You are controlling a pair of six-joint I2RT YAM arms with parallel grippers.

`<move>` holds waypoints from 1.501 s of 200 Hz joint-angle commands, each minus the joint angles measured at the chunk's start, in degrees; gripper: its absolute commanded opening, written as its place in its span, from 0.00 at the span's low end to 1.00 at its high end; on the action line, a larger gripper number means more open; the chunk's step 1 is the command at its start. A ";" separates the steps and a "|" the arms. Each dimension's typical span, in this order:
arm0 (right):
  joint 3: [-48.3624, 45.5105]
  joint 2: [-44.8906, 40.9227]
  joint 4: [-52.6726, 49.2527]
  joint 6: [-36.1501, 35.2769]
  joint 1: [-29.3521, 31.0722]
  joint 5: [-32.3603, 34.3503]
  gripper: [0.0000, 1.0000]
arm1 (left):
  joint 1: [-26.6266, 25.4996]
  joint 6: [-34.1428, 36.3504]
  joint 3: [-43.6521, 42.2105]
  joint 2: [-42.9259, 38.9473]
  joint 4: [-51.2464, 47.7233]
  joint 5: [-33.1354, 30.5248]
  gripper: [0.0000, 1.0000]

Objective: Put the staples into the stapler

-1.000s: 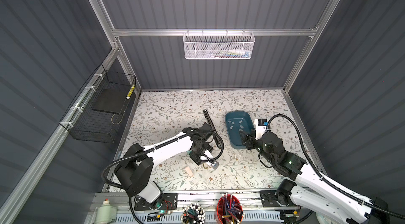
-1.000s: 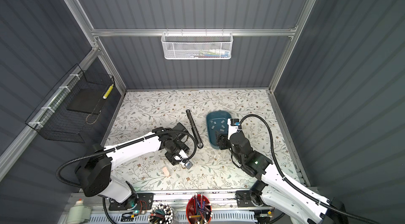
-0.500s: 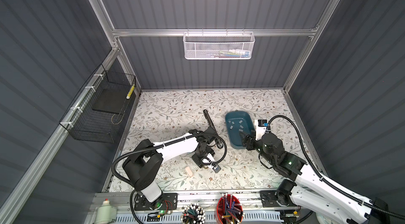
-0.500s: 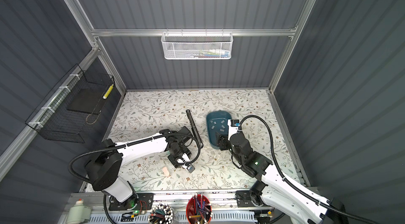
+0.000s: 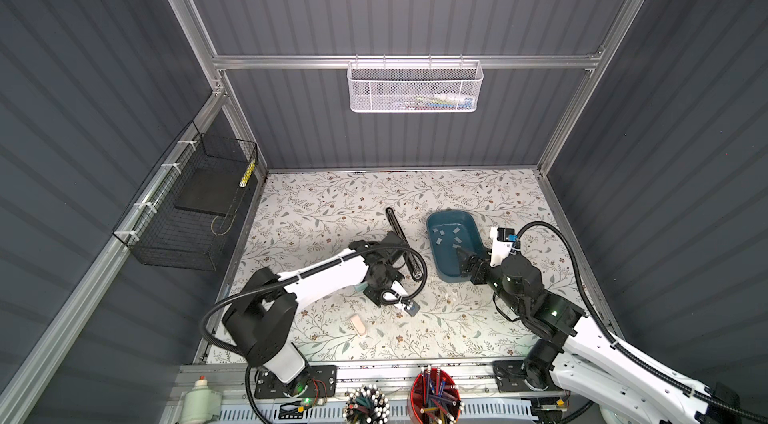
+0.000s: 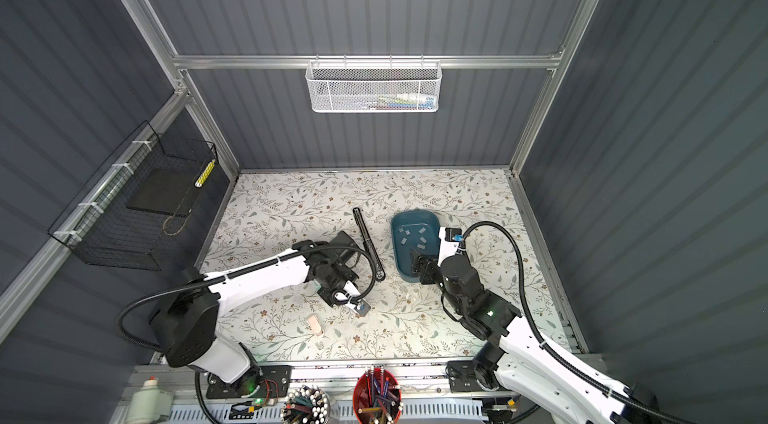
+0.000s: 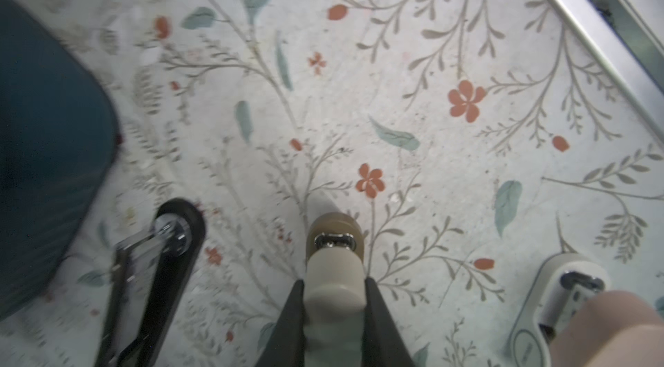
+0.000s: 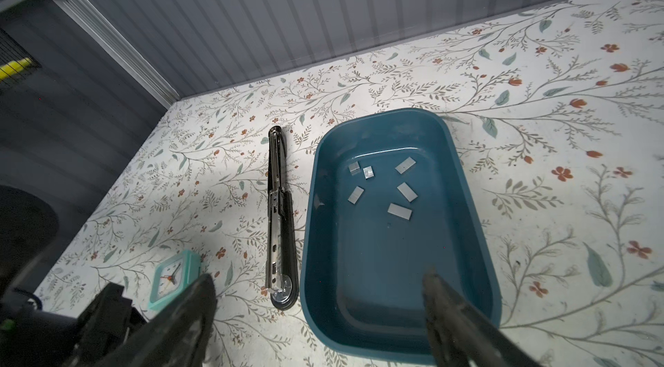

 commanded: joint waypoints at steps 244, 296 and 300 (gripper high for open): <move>10.93 21.40 10.49 9.90 0.14 -25.87 0.37 | 2.45 -33.38 -1.41 -13.24 32.43 8.13 0.00; 8.63 22.76 11.35 11.31 0.17 -23.85 0.24 | 2.45 -35.21 -1.41 -16.48 33.53 15.35 0.00; 8.48 22.80 11.35 11.38 0.13 -23.49 0.24 | 2.53 -34.92 -1.40 -16.79 33.33 16.30 0.00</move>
